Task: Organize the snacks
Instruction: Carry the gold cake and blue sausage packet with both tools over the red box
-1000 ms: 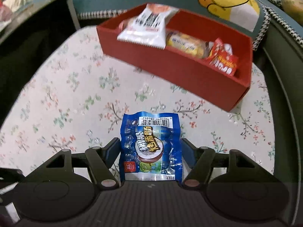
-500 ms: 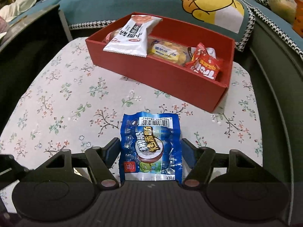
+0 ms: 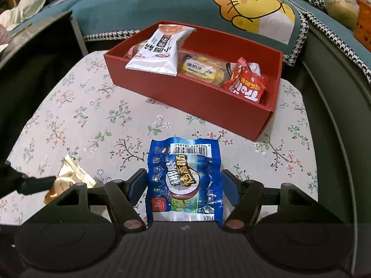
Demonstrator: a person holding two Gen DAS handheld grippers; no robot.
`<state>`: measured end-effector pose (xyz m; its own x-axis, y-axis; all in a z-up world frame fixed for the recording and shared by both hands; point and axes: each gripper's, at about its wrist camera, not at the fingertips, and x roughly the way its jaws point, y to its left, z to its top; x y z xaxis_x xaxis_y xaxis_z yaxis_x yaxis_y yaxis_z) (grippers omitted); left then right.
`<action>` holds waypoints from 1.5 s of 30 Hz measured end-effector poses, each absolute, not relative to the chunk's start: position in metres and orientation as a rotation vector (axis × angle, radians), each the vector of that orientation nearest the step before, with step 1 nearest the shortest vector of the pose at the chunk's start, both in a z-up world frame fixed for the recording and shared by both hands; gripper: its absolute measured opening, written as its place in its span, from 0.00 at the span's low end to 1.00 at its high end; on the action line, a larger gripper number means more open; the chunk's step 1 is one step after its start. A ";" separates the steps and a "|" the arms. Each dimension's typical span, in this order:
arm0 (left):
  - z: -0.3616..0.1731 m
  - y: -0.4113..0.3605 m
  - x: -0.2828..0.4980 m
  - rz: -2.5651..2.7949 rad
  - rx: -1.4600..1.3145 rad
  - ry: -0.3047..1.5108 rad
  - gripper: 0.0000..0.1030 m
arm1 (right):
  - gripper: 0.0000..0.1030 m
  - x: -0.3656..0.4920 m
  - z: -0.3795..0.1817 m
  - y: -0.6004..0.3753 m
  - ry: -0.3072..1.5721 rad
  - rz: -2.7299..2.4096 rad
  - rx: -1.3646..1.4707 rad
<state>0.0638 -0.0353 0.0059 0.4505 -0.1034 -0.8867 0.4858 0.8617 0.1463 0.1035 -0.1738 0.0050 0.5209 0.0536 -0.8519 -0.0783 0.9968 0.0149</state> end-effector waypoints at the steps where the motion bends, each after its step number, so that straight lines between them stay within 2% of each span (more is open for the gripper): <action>1: 0.006 -0.035 0.065 -0.373 0.409 1.046 0.68 | 0.72 0.103 0.006 -0.173 1.017 0.082 -0.028; 45: 0.032 -0.056 0.090 -0.367 0.356 0.957 0.68 | 0.72 0.100 0.034 -0.174 0.936 0.108 0.024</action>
